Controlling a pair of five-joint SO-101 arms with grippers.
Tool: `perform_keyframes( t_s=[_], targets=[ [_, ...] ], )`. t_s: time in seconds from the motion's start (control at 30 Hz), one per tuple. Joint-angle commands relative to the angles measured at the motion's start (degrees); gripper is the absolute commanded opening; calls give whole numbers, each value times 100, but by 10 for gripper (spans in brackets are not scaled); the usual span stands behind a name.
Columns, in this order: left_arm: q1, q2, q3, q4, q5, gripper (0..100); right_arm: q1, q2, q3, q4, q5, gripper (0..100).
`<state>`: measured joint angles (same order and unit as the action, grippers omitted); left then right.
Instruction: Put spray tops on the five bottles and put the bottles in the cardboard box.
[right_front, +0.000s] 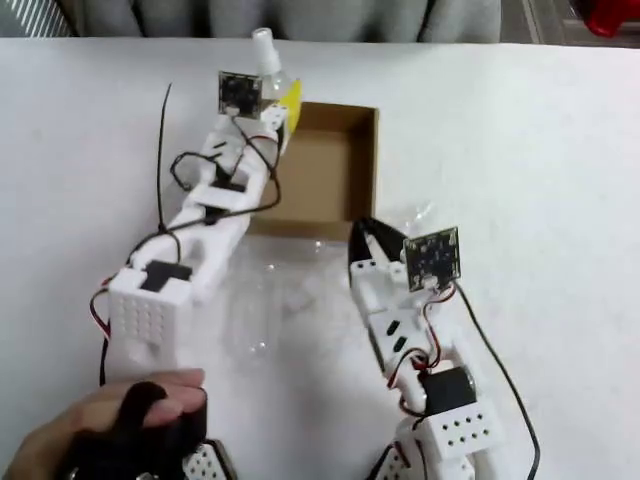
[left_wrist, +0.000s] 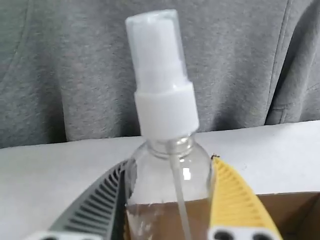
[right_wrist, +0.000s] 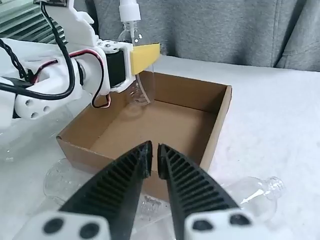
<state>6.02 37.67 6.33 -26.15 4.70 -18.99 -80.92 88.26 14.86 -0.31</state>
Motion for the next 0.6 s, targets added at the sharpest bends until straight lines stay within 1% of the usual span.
perform_keyframes(
  t_s=[0.0,0.23,0.57],
  targets=[
    [-92,-119,-360,-176,-79,24,-75,-84,-70,-127,-53,16],
    [-57,-110,-202,-176,-79,24,-75,-84,-70,-119,-53,16],
    [-13,110,-308,-193,-79,24,-75,-84,-70,-119,-53,16]
  ],
)
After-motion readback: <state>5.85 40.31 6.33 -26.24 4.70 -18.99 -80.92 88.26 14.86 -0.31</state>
